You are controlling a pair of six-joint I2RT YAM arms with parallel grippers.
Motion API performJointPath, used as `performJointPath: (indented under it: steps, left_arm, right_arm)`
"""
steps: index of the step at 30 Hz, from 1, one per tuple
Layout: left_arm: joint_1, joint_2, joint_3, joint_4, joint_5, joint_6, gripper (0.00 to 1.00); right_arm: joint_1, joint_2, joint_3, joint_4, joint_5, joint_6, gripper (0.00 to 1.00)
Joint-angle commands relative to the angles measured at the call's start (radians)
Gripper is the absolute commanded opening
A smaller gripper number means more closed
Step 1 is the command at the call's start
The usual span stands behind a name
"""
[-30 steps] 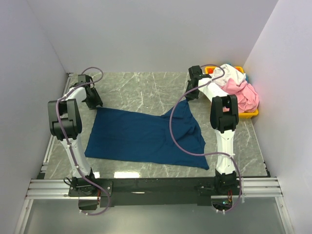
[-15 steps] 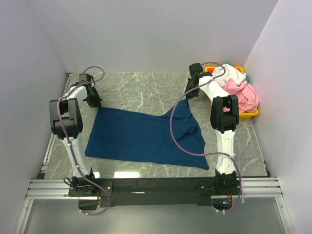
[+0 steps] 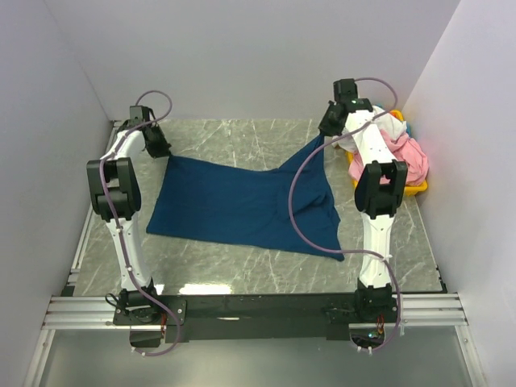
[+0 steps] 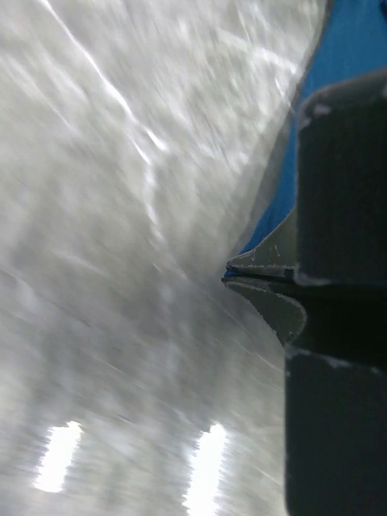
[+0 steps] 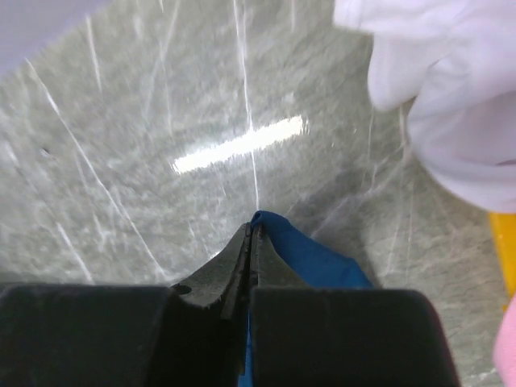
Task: Fold and stack the t-shirts
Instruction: Fold the tshirt
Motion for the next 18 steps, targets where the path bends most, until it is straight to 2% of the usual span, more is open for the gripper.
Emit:
performJointPath:
  steps: [1,6,11,18]
  left_arm:
    - [-0.002,0.022,0.108,0.058,0.061,-0.048,0.00]
    - [0.006,0.022,0.122,0.135,0.150,-0.092,0.01]
    - [0.014,-0.013,0.077,0.161,0.170,-0.072,0.00]
    - [0.067,-0.088,-0.021,0.157,0.188,-0.065,0.00]
  right_arm:
    - [-0.040,0.020,0.073,-0.004,-0.025,0.027,0.00]
    - [-0.056,-0.007,0.090,-0.015,-0.068,0.034,0.00]
    - [-0.060,-0.073,0.041,-0.070,-0.114,0.026,0.00]
    - [-0.059,-0.246,-0.148,-0.169,-0.161,-0.002,0.00]
